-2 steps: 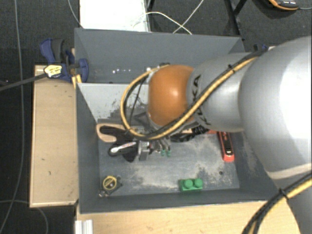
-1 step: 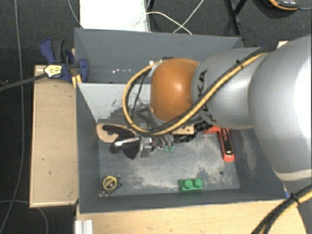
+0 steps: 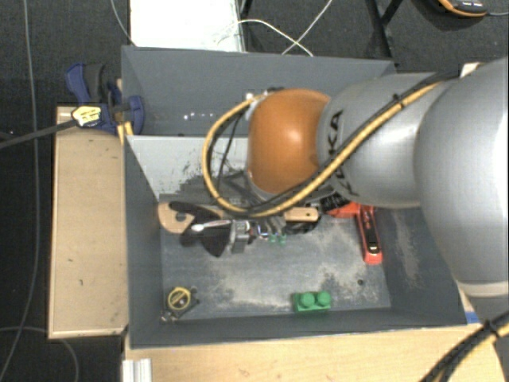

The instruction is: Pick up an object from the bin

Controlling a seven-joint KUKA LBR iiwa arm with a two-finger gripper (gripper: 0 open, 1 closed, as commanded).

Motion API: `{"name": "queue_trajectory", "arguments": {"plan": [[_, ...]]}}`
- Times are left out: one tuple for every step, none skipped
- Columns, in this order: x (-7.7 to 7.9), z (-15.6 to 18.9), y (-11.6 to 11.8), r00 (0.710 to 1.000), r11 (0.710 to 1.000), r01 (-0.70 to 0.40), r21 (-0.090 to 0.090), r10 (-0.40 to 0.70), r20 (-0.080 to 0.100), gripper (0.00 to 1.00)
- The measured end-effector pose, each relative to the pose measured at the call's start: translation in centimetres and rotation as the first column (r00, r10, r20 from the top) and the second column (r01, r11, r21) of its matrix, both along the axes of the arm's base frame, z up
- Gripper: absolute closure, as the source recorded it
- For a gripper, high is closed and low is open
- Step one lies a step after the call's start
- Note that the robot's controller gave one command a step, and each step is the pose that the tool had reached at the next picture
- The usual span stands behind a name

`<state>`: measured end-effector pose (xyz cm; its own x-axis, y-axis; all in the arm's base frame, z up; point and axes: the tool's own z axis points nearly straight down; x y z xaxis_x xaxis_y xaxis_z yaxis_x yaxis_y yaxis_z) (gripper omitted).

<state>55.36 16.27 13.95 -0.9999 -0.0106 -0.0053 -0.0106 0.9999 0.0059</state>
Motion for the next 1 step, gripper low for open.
{"name": "queue_trajectory", "arguments": {"plan": [[0.02,1.54,-0.01,1.0,1.0,0.001,0.0,-0.001,0.0,1.0]]}}
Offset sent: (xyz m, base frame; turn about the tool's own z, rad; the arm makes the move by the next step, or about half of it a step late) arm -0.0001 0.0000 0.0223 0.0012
